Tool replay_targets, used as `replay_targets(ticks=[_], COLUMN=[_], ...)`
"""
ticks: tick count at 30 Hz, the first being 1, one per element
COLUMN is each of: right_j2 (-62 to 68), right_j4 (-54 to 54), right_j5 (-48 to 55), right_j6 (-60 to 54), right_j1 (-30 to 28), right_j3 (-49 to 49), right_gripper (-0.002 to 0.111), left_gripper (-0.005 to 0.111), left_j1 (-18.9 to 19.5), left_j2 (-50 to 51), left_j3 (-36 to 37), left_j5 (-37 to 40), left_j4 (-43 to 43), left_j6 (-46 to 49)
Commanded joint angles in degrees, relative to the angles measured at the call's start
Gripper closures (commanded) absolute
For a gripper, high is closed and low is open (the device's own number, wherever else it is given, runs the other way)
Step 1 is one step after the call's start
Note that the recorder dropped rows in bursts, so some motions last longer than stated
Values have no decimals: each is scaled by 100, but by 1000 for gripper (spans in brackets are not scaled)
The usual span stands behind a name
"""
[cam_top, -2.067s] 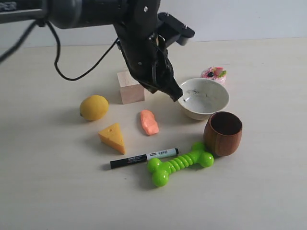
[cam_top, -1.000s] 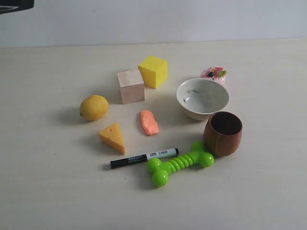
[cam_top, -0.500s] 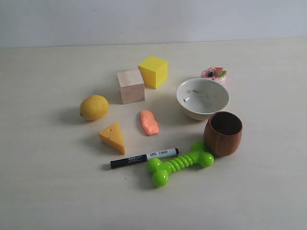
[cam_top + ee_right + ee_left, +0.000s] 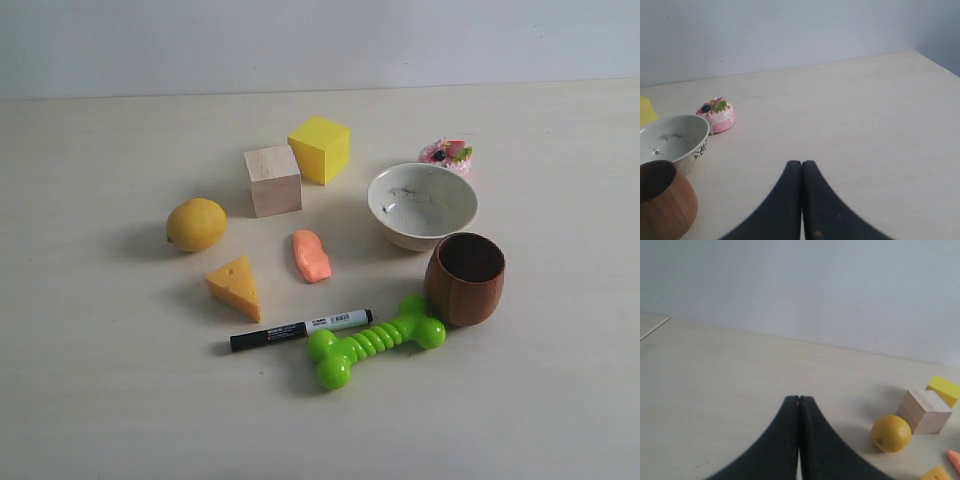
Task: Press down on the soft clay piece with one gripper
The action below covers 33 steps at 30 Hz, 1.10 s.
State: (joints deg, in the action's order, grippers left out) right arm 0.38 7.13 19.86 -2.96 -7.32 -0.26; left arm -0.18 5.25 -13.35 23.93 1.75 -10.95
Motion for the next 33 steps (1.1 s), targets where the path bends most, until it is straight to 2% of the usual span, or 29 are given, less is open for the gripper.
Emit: replay_targets(ticks=[1, 4, 7, 16, 33], right_j2=[-38, -38, -38, -38, -38], right_j4=[2, 2, 2, 2, 2], right_j5=[-22, -22, -22, -22, -22], right_j6=[0, 0, 0, 0, 0], right_j1=[-35, -35, -35, -35, -35], right_j3=[26, 26, 26, 26, 26], right_gripper=[108, 108, 108, 108, 108], left_gripper=[107, 107, 107, 107, 107], left_j1=[19, 19, 19, 7, 7], left_j2=[-405, -525, -525, -525, -525], left_j3=[663, 1184, 1335, 1335, 1335], left_j5=[-488, -1113, -1354, -352, -324], left_j4=[-77, -77, -77, -64, -64], left_j6=[-30, 52, 42, 335, 322])
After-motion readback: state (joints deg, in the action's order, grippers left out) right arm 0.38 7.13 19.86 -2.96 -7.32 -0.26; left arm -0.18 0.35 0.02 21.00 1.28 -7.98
